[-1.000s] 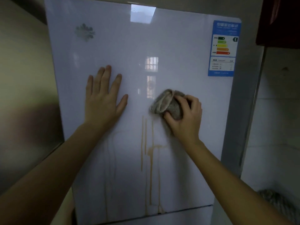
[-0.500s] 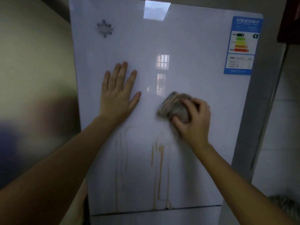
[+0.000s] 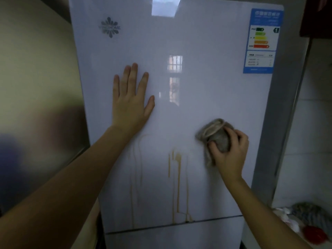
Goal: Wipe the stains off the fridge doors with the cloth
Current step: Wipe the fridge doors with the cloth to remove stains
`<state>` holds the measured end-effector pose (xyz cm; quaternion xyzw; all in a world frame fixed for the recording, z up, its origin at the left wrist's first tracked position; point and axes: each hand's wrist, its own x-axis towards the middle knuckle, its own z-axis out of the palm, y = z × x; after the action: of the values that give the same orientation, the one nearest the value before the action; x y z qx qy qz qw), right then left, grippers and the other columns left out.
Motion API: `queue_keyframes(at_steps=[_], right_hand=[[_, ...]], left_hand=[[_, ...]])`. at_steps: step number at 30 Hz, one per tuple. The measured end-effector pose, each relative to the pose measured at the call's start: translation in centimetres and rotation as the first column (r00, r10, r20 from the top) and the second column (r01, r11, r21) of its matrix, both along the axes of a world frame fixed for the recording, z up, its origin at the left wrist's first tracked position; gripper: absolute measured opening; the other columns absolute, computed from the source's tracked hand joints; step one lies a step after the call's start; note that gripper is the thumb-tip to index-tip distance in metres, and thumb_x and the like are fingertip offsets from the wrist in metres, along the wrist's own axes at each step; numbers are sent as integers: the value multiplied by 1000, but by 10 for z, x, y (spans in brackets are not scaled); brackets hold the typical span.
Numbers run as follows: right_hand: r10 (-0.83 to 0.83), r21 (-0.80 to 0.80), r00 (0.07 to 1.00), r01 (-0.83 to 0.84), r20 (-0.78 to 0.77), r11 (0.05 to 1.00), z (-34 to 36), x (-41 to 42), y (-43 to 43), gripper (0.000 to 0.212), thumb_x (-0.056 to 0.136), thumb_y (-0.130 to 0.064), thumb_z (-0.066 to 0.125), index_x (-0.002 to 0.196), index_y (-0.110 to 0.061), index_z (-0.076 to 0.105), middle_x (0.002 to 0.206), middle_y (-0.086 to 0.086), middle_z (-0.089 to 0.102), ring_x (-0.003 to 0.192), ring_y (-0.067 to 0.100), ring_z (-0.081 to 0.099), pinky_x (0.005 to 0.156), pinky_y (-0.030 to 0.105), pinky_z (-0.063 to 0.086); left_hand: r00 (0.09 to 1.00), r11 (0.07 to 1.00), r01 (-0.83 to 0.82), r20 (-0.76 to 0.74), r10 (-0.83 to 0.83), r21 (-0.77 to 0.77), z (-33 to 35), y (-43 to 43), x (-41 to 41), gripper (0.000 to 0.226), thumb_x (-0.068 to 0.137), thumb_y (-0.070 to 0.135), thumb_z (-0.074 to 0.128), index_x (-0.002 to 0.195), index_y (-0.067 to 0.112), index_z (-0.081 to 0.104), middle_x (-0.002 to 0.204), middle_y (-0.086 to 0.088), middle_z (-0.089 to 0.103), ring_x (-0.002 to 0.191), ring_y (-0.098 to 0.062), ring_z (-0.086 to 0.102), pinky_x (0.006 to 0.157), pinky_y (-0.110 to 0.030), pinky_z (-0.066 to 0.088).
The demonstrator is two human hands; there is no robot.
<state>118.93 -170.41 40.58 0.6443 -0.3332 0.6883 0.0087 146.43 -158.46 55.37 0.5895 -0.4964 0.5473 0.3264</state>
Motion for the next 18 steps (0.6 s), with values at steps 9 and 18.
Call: queue_keyframes(at_steps=[9, 18], right_hand=[[106, 85, 994, -105, -8, 991, -32, 36, 33, 67, 81, -33, 85, 140, -17, 56, 134, 4, 45, 125, 24, 46, 107, 45, 45], [98, 38, 995, -97, -5, 995, -30, 56, 45, 62, 80, -32, 88, 133, -14, 62, 130, 3, 47, 120, 21, 47, 103, 47, 47]], left_hand=[[989, 996, 84, -119, -88, -36, -29, 8, -28, 56, 101, 42, 42, 150, 15, 41, 164, -17, 25, 154, -33, 21, 124, -55, 16], [936, 976, 153, -294, -192, -152, -70, 42, -7, 50, 102, 38, 47, 146, 15, 46, 162, -14, 30, 152, -31, 25, 125, -51, 16]])
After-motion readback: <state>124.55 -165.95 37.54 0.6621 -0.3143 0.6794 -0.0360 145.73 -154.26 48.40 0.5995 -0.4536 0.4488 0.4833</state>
